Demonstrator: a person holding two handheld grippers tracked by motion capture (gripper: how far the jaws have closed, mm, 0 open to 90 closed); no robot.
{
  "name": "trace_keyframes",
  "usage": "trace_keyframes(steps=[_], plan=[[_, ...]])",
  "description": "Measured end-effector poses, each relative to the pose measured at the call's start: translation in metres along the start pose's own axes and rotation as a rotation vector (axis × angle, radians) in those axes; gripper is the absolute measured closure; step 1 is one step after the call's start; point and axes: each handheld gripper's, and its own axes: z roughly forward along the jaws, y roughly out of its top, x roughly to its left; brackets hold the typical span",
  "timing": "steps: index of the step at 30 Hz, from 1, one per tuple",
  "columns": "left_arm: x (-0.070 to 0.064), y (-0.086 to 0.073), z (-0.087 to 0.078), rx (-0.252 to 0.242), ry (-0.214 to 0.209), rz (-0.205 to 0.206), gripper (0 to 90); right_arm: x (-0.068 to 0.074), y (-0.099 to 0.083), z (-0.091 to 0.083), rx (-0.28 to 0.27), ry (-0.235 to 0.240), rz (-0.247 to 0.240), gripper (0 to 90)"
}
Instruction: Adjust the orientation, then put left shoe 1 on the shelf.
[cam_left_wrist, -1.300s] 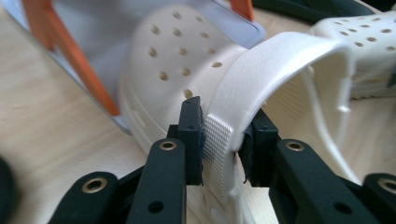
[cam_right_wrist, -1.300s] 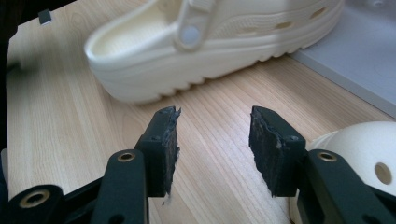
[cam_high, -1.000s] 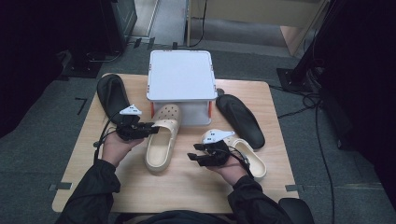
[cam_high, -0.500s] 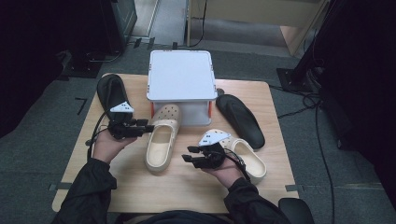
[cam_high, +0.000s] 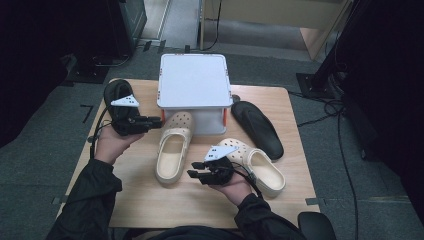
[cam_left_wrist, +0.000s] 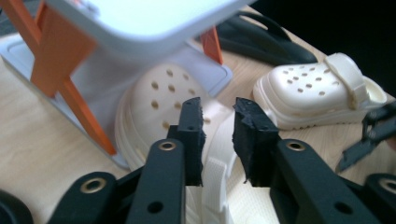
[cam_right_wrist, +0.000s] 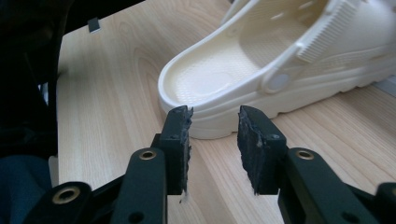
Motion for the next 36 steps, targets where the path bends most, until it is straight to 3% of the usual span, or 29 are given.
trace_keyframes(steps=[5,15,21,27,32,36], plan=[[-0.002,0.020,-0.004,-0.013,-0.014,0.016,76.9,0.005,0.004,0.004,0.006,0.005,-0.037,66.9],[0.006,0.050,0.000,-0.009,-0.009,0.047,77.0,0.015,0.005,0.017,0.030,0.032,-0.031,74.5],[0.014,0.054,0.005,-0.012,0.008,0.057,78.2,0.020,0.005,0.023,0.038,0.061,-0.018,78.2],[0.016,0.053,0.015,0.036,0.047,0.069,78.9,0.031,0.003,0.032,0.047,0.088,-0.044,82.1],[0.020,0.050,0.021,0.013,0.044,0.062,78.7,0.037,0.000,0.041,0.058,0.097,-0.058,83.2],[0.024,0.047,0.023,-0.019,0.015,0.034,79.0,0.042,-0.004,0.050,0.084,0.116,-0.062,83.9]])
